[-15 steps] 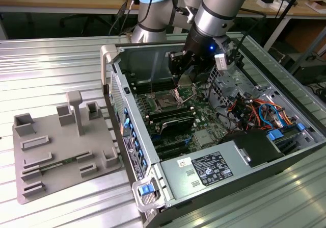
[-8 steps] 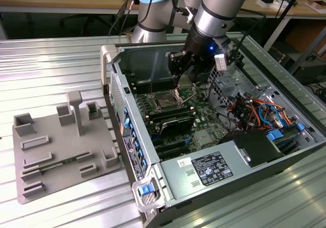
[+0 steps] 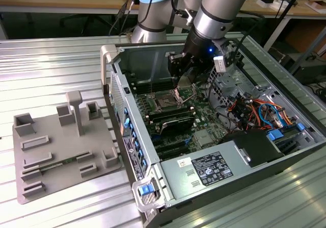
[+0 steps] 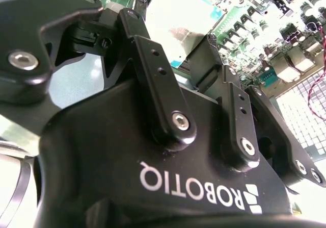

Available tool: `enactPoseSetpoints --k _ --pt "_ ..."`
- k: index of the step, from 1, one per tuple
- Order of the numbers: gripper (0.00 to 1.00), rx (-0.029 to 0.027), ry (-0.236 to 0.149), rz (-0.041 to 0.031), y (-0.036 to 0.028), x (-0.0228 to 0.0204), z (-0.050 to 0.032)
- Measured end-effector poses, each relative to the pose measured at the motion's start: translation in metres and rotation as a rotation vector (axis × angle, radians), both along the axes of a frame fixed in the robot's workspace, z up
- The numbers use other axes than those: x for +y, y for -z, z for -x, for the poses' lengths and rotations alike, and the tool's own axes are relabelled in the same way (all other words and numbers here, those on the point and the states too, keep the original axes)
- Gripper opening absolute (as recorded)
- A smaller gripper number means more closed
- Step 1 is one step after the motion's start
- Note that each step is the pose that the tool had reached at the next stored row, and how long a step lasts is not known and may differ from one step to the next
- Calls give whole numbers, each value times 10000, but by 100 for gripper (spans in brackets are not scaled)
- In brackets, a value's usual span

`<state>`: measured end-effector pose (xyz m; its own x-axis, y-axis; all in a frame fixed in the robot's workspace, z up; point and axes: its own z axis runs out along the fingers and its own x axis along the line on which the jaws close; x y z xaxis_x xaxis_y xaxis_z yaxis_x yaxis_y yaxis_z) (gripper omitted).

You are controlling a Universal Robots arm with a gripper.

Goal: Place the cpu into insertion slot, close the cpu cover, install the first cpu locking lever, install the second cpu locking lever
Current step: 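Place the cpu into insertion slot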

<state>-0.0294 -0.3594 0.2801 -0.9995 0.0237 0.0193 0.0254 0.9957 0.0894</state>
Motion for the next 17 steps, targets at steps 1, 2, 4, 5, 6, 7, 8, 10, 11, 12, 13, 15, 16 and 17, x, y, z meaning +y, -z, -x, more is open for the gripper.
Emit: enactPoseSetpoints --k 1,2,4,5,6,7,8,10,11,12,13,15,16,17 --pt "55 0 0 0 2 0 0" --pt "55 0 0 1 3 0 0" --pt "55 1 0 1 8 0 0" --pt "55 1 0 0 9 0 0" --pt "55 1 0 1 12 0 0" --pt "55 1 1 1 15 0 0" --pt "55 1 1 1 17 0 0" --pt "55 0 0 1 22 0 0" --pt "55 1 -1 1 24 0 0" --pt "55 0 0 1 25 0 0" --pt "55 1 1 1 28 0 4" --pt "55 0 1 1 33 0 28" --pt "55 0 0 1 34 0 37" --pt "55 0 0 1 36 0 54"
